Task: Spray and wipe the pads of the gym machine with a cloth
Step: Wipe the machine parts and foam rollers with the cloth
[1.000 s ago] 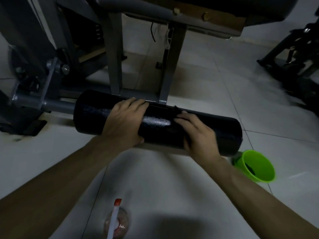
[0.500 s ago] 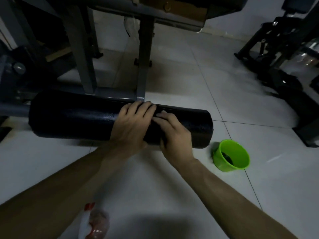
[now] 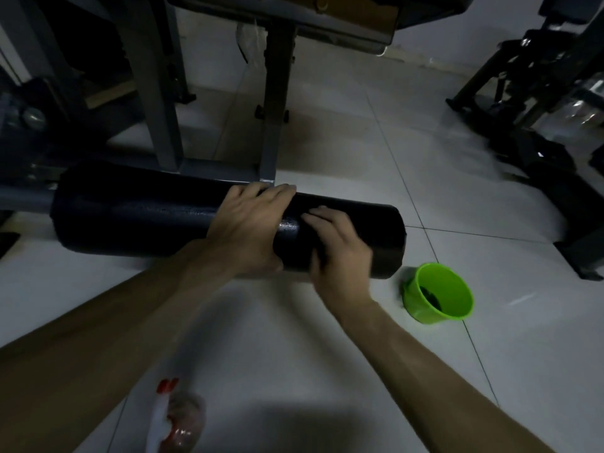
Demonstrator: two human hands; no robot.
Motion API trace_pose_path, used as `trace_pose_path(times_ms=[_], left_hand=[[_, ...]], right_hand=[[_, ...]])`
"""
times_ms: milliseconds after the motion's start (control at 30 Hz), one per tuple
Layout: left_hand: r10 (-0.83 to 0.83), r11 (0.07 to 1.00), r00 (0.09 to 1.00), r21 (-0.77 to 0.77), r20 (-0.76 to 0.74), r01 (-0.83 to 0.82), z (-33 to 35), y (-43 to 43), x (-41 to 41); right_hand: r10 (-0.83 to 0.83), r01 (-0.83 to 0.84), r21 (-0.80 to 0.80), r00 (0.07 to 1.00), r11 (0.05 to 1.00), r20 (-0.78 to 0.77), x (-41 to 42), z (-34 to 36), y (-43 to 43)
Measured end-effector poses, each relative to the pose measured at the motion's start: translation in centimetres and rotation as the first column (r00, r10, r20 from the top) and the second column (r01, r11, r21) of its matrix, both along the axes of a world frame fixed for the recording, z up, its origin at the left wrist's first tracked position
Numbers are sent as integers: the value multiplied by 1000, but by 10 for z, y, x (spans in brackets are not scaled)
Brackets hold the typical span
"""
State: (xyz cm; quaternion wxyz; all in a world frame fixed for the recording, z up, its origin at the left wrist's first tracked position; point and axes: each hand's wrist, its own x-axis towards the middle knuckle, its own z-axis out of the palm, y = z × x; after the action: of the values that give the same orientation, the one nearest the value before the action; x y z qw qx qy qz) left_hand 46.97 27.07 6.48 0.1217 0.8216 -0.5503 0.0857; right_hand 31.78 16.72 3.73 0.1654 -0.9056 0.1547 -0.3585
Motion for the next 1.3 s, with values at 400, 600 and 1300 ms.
trace_pose_path(times_ms=[400,600,1300], left_hand=[[163,986,986,-50,20,-162,-6,120,64],[184,980,983,-80,-2,-184,-11,129,78],[230,931,947,-232,-225,-281,-15,201,131]], right_hand=[[-85,75,-162,994,984,-61,-56,4,-44],[167,-176,-153,983,972,-74,62,9,46],[319,-330,-249,944,910,-87,151,17,112]])
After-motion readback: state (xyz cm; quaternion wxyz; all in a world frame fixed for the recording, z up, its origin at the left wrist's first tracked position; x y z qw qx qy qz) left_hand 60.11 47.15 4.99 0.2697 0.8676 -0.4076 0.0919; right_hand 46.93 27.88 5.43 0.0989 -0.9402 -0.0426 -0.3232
